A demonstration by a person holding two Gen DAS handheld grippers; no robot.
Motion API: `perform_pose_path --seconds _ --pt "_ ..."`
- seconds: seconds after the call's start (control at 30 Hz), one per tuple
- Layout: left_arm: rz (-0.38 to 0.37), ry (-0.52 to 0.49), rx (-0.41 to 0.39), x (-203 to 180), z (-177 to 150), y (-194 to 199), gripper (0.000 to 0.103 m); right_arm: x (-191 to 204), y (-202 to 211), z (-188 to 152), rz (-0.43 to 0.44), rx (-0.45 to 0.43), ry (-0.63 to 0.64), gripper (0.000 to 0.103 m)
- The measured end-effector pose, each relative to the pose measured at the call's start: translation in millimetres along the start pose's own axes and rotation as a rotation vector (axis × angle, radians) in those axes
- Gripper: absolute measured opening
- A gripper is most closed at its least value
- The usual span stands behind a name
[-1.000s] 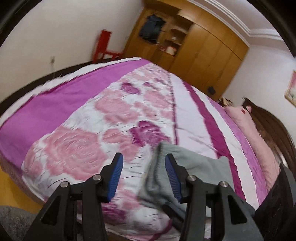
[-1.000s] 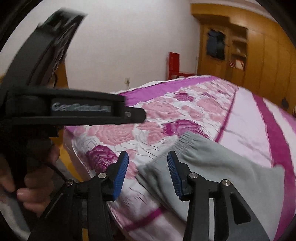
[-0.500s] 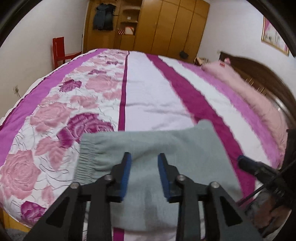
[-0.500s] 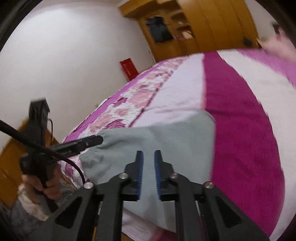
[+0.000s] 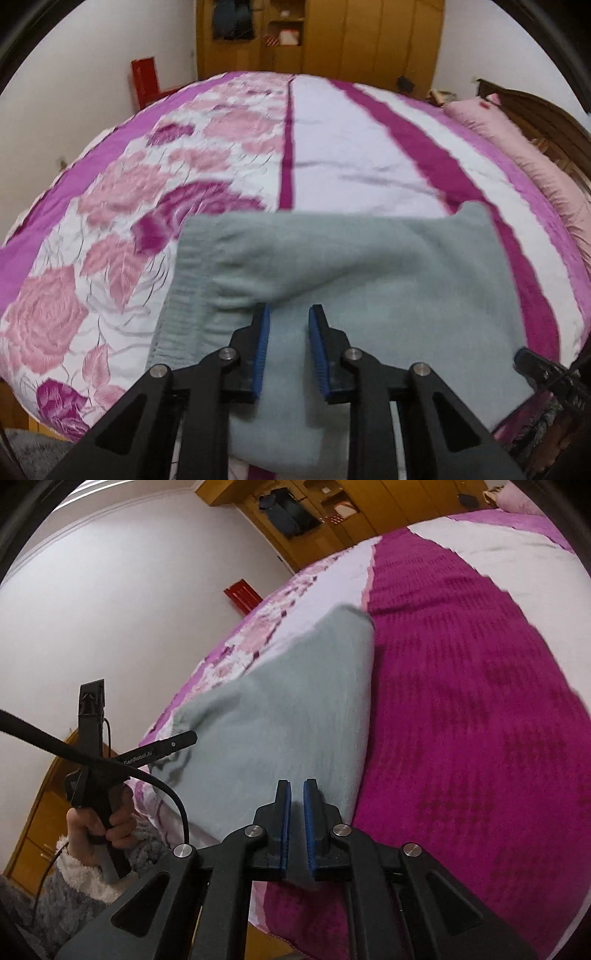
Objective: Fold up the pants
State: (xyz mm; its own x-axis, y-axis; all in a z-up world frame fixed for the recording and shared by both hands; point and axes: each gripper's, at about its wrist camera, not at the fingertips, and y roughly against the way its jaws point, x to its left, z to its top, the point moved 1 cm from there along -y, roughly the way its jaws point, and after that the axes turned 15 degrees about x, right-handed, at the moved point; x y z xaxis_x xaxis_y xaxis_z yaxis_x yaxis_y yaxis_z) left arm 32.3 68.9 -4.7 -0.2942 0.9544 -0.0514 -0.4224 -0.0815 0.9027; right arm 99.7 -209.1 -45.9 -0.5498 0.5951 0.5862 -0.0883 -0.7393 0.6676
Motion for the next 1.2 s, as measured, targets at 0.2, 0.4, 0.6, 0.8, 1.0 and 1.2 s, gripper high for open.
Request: perform_pose_path --seconds 0.2,0.4,0.6,0.8,1.0,1.2 --pt "0.024 -0.017 0.002 -5 25 -6 0.024 -28 4 46 0.019 -0.010 0.010 0.007" --pt "0.065 -0.028 0.011 -2 41 -23 0.024 -46 -11 82 0.015 0.021 0.038 0.007" --pt "0.073 -0.031 0.007 -1 61 -33 0.024 -63 -29 116 -0.043 0.038 0.034 0.007" --pt "0.086 -0.006 -0.017 -2 78 -11 0.028 -63 -16 155 -0.119 -0.026 0.007 0.007" --pt "0.063 -0.017 -0.052 -6 66 12 0.043 -38 6 118 -0.047 -0.046 -0.016 0.028" --pt "0.029 -0.017 -0.015 -8 42 0 0.044 -12 -18 68 0.089 0.042 0.003 0.026"
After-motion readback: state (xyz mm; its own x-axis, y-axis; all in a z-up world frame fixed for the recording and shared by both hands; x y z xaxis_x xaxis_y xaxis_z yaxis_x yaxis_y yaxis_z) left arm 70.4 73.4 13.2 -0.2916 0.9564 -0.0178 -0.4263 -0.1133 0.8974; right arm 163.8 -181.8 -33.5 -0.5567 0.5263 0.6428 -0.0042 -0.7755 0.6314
